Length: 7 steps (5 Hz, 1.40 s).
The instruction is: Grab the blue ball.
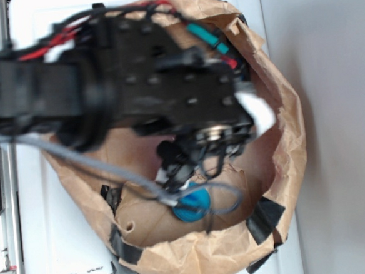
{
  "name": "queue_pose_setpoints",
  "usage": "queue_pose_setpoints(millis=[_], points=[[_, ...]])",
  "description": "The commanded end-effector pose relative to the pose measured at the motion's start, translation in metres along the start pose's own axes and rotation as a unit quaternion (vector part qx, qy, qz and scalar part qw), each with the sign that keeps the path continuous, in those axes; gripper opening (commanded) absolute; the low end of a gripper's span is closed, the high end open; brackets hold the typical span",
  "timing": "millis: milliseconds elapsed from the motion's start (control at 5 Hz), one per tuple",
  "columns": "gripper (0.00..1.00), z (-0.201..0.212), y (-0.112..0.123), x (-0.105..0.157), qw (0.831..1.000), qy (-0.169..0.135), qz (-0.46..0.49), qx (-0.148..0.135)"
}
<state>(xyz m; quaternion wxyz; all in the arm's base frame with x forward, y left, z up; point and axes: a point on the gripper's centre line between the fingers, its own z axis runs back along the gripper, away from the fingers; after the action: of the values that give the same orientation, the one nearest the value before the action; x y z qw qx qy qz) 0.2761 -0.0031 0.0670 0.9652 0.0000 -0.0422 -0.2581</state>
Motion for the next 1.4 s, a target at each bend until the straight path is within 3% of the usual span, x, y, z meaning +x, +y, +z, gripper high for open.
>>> queue_pose_setpoints(millis=[0, 200, 400, 600, 800, 1000, 1200], points=[[1.0, 0.003, -0.023, 0.011, 0.997, -0.062, -0.047, 0.006], [1.0, 0.006, -0.037, 0.018, 0.991, -0.088, -0.085, -0.044], [1.0, 0.011, -0.051, 0.019, 0.986, -0.094, -0.119, -0.073], [1.0, 0.011, -0.052, 0.019, 0.982, -0.099, -0.133, -0.092], [1.0, -0.015, -0.056, 0.027, 0.984, -0.091, -0.131, -0.073], [0.81, -0.036, -0.057, 0.034, 0.988, -0.08, -0.123, -0.055], [0.0, -0.037, -0.052, 0.032, 0.989, -0.08, -0.113, -0.058]])
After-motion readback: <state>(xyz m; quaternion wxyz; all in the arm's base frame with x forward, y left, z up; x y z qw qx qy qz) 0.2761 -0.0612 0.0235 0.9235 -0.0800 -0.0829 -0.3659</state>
